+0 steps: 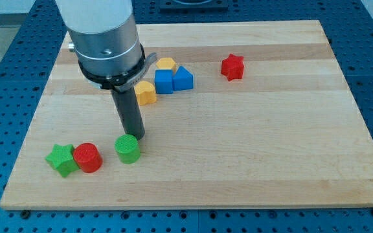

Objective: Move the green circle to the red circle

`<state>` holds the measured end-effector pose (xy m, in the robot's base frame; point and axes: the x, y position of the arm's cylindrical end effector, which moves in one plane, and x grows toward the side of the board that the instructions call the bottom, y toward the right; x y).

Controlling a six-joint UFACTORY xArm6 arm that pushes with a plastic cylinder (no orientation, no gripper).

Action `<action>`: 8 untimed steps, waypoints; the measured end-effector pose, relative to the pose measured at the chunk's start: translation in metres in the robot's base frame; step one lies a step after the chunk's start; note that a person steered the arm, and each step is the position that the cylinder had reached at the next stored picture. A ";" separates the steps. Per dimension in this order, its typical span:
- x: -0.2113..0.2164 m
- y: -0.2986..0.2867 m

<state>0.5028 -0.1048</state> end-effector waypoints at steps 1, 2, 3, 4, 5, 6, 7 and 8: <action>0.000 0.011; 0.004 0.024; 0.019 0.022; 0.027 0.006; 0.024 0.002; 0.012 0.002; 0.011 -0.001; 0.024 -0.012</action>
